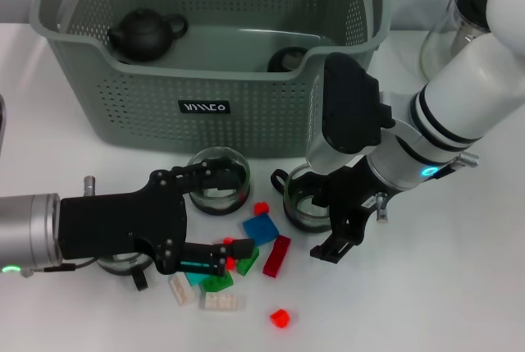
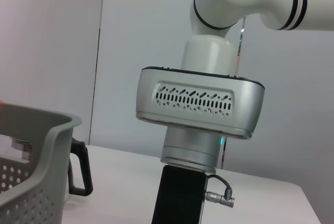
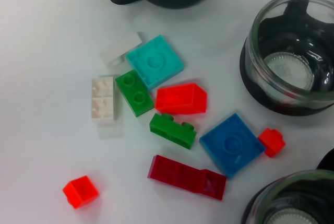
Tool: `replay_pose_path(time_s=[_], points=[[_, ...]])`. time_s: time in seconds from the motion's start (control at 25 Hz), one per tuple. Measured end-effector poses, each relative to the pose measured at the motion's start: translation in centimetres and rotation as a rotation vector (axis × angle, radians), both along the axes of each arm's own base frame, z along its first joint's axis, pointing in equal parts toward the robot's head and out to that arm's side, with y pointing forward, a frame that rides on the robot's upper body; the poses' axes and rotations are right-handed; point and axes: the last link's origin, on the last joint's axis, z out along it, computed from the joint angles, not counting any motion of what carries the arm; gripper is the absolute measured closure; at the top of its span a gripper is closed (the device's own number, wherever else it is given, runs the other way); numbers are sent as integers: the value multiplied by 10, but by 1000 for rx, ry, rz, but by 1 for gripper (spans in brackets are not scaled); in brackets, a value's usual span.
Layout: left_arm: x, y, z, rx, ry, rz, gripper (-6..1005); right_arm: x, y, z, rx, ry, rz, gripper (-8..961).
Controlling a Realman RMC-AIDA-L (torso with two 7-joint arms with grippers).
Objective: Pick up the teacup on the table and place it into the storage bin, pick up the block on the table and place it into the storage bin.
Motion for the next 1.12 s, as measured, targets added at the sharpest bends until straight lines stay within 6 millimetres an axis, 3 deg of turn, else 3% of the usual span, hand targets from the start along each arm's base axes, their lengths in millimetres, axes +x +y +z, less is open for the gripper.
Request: replay_pose_path(time_s=[0.28,0.52,0.6,1.0,1.12], points=[[-1,1,-1,4,3,7,119,4,0,-5,32,-50,0,87],[-1,0,-2,7,4,3,120,-3,1,-3,40,-41,9,205],[-1,0,-2,7,4,4,121,-5,1,-1,37,-35,7,446],[-1,0,-2,8,4,4,122,-6,0,5,17,-32,-11,899],[-1,0,-2,8,4,4,123,-6,0,5,14,-32,-14,899]])
